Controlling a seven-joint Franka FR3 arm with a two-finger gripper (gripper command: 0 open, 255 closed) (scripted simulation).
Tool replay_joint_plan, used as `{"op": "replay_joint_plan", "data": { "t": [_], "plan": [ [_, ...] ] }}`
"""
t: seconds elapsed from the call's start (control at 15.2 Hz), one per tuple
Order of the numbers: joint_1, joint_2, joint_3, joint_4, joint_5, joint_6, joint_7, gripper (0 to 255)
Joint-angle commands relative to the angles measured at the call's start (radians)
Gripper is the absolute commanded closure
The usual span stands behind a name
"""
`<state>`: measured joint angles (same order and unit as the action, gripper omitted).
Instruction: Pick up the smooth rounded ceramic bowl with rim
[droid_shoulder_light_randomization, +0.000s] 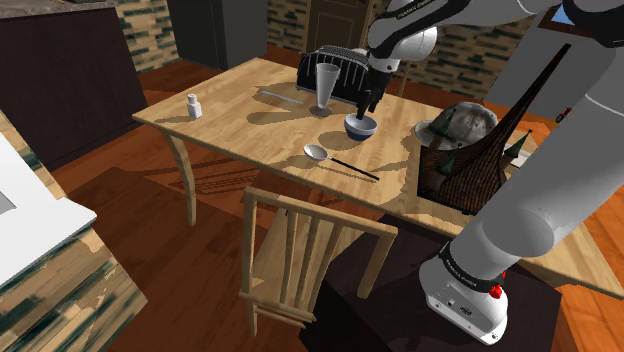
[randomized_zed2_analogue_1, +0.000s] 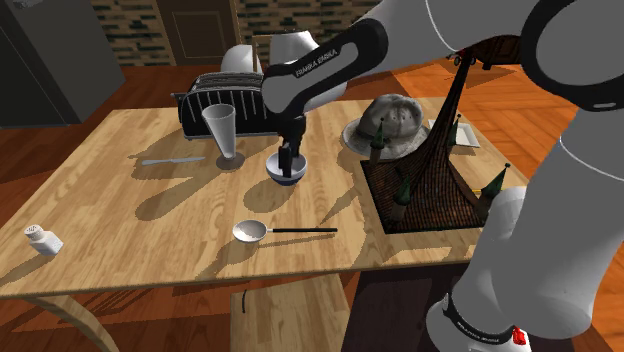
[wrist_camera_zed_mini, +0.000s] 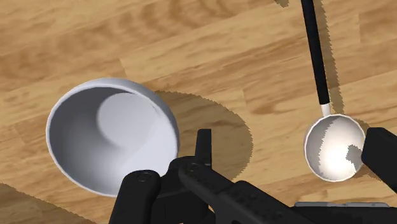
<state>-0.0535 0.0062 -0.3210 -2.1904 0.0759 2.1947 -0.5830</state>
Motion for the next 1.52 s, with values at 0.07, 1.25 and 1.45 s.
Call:
{"op": "replay_joint_plan", "data": {
  "t": [0.07, 1.25, 1.45],
  "plan": [
    [-0.018, 0.131, -0.011, 0.097, 0.051, 0.029, -0.068, 0],
    [-0.087, 0.411, 0.013, 0.260, 0.165, 0.133, -0.195, 255],
    [-0.087, 0.411, 0.013, 0.260, 0.165, 0.133, -0.195, 255]
  ]
}}
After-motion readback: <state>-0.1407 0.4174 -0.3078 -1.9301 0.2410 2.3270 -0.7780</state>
